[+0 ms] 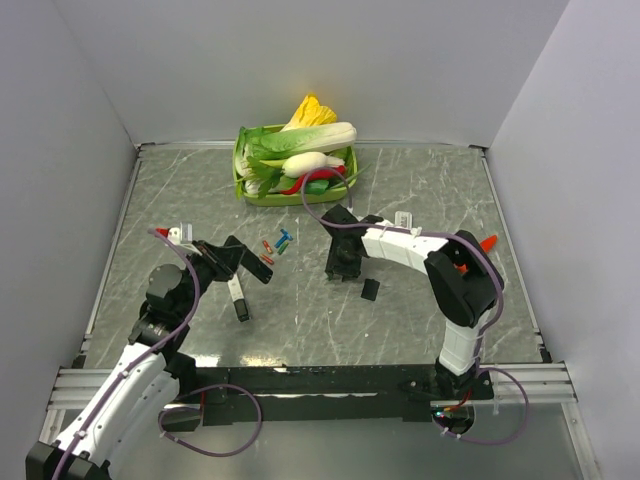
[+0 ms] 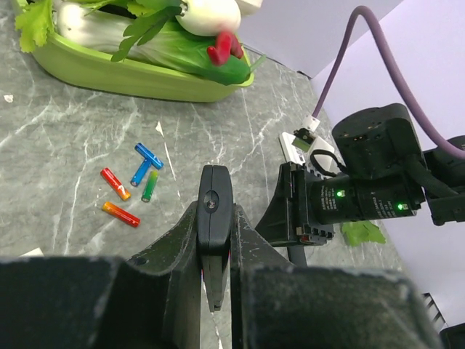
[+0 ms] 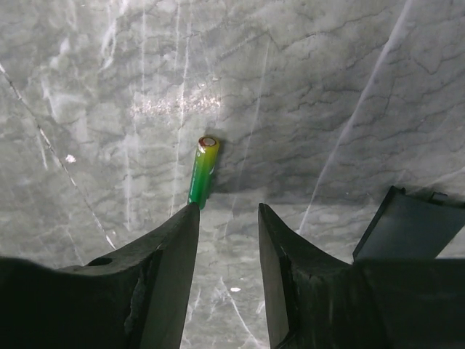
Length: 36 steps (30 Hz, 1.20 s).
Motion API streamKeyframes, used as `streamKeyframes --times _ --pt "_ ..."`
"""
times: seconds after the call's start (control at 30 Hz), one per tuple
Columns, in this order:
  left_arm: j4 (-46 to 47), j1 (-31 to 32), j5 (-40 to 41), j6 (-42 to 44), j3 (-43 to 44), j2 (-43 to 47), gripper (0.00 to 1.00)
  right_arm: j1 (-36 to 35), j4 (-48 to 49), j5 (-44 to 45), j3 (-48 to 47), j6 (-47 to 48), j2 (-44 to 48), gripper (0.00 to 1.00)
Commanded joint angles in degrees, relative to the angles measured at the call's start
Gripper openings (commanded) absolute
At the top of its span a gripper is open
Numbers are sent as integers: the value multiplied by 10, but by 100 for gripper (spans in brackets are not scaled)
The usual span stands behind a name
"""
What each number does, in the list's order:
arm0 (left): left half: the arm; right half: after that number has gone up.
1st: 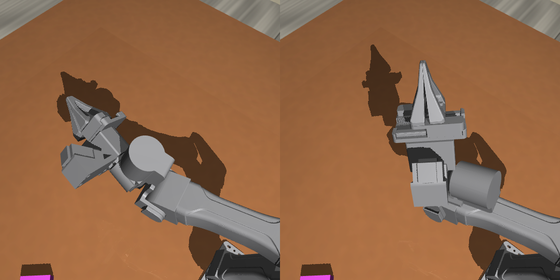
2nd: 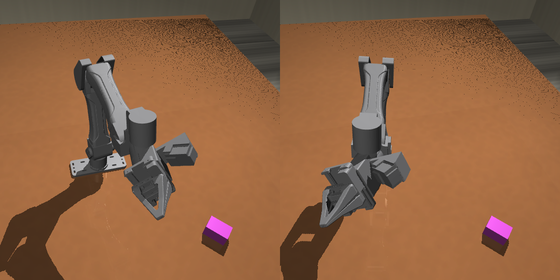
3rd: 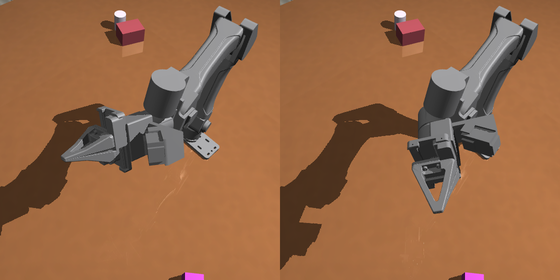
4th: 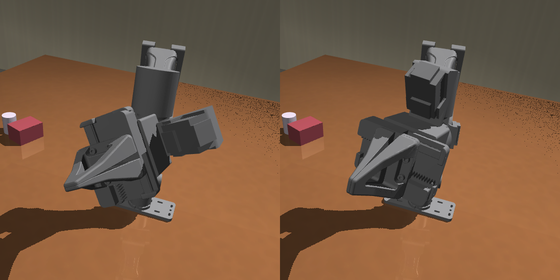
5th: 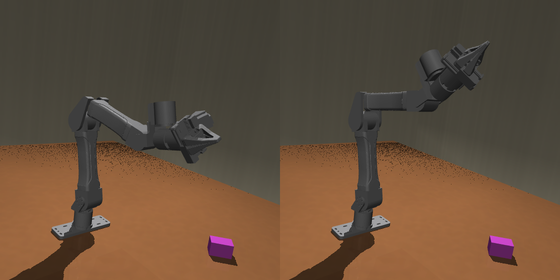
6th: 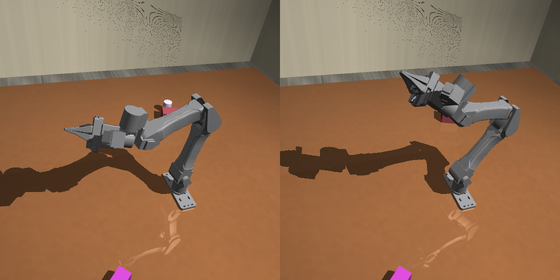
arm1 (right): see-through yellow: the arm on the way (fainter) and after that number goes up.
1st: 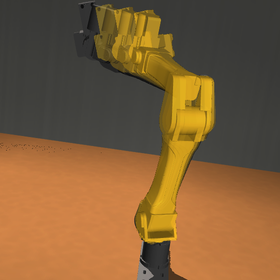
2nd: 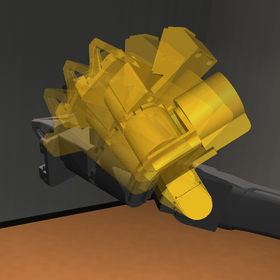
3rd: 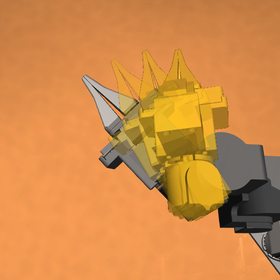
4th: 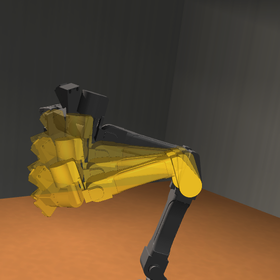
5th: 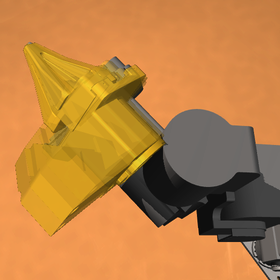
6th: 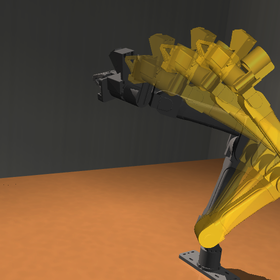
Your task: Load the batteries into the remote control
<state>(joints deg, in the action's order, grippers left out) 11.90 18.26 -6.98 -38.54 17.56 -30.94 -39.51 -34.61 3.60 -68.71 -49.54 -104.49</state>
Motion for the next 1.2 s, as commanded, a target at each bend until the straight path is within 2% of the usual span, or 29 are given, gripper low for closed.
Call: streamKeyframes --times 0.0,0.43,0.93,1.17 --pt "37 5 4 -7 -3 8 1 -6 -7 -1 -29 -22 -7 45" --pt "36 7 8 -8 -5 10 1 -18 -8 15 -32 -42 -11 42" --pt "37 11 6 -7 -7 11 1 -36 -19 44 -49 -43 -55 39" --pt "35 12 7 -6 -5 11 1 -44 -34 72 -31 -31 -51 30"
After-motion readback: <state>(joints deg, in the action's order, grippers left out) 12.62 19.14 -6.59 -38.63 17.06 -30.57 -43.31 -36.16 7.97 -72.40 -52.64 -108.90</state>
